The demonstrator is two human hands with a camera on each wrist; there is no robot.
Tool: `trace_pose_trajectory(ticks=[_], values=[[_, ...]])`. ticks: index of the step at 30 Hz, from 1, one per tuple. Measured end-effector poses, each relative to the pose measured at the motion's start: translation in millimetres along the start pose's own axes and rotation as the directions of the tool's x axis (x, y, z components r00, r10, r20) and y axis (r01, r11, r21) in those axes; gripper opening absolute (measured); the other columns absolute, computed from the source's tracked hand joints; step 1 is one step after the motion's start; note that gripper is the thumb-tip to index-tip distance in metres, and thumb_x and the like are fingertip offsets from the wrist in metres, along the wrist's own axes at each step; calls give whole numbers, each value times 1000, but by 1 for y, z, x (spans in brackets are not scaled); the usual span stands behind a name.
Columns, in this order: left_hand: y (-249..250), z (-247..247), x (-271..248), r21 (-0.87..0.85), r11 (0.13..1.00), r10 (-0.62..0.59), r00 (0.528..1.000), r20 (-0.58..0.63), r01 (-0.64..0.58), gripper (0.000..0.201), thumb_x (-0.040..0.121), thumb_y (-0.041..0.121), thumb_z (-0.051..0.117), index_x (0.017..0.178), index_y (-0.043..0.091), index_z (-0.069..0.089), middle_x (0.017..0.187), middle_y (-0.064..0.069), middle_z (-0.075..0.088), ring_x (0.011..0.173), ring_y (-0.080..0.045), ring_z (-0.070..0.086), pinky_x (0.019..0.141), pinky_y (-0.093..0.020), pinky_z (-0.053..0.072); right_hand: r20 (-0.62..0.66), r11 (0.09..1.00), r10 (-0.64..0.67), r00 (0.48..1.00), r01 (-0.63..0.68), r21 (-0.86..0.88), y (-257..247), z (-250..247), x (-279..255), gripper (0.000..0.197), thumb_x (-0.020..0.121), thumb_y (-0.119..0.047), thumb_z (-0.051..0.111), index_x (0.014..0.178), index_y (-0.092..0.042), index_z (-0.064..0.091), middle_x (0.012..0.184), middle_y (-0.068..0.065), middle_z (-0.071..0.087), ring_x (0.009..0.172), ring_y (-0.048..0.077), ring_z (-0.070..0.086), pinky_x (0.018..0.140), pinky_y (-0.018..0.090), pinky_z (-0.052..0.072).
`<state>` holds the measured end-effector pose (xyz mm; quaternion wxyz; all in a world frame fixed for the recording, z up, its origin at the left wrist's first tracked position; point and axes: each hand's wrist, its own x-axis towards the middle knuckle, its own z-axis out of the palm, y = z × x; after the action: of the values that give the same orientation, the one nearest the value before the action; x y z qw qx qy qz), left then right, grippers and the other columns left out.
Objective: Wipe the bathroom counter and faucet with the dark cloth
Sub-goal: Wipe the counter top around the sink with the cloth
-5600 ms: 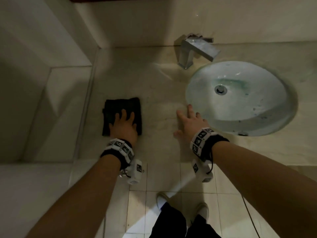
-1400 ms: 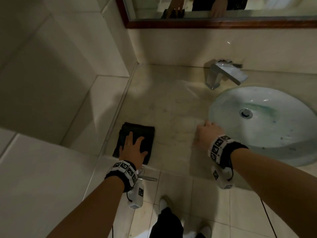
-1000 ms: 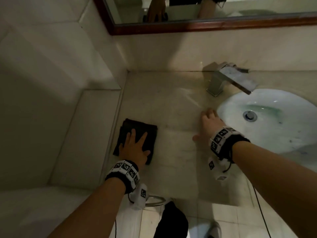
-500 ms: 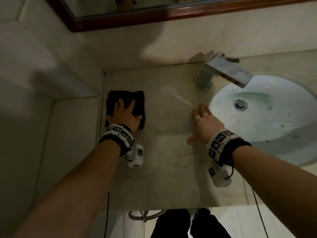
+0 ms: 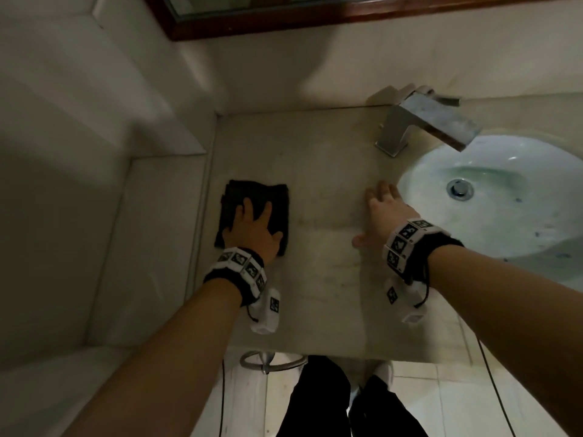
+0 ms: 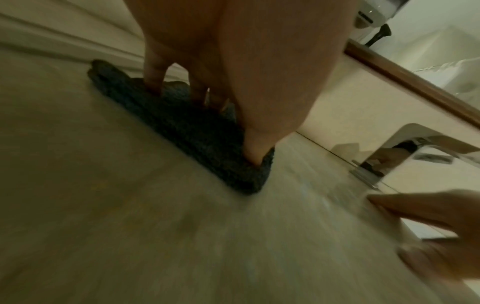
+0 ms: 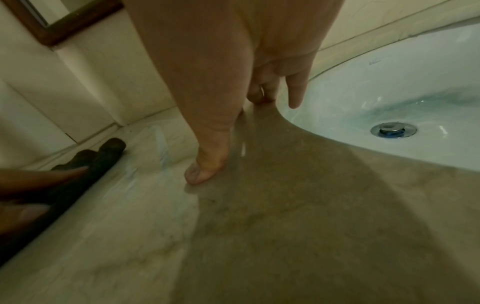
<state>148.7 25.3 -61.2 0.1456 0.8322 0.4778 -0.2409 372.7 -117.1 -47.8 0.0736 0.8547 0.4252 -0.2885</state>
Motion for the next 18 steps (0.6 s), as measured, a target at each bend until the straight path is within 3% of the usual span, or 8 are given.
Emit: trace_pose_trajectory(ticks=[4,8,13,18], values=[[-3,23,-43,12,1000,-7,1000,27,6,75,94,60,39,152,40,-4,161,-3,-14,149,-25,-4,113,-59,21,-1,1000,-15,1000,15,-22,1,0,-3,118,68,-63,74,154,-14,7,161,13,-8,149,31,-3,117,48,26],[-11,35,-64,-2,1000,-11,998,-57,11,66,96,58,35,153,41,5,162,-2,-7,148,-26,1,116,-55,18,-3,998,-18,1000,18,-54,2,-1,-5,117,70,-66,71,154,-16,6,162,13,-8,149,32,-1,118,47,22],[-17,40,-54,2,1000,-11,998,-66,11,67,97,58,34,152,43,-1,161,0,-14,149,-22,-6,118,-52,13,7,997,-11,1000,12,-70,1,-3,-3,119,69,-66,71,154,-15,6,161,16,-6,149,34,2,119,47,20],[-34,24,-20,-18,1000,5,997,-79,-7,69,95,61,36,152,43,1,162,-1,-10,149,-21,-2,117,-53,17,3,998,-3,1000,3,-61,-1,0,0,120,68,-65,72,154,-15,6,161,15,-7,149,33,1,120,46,20]])
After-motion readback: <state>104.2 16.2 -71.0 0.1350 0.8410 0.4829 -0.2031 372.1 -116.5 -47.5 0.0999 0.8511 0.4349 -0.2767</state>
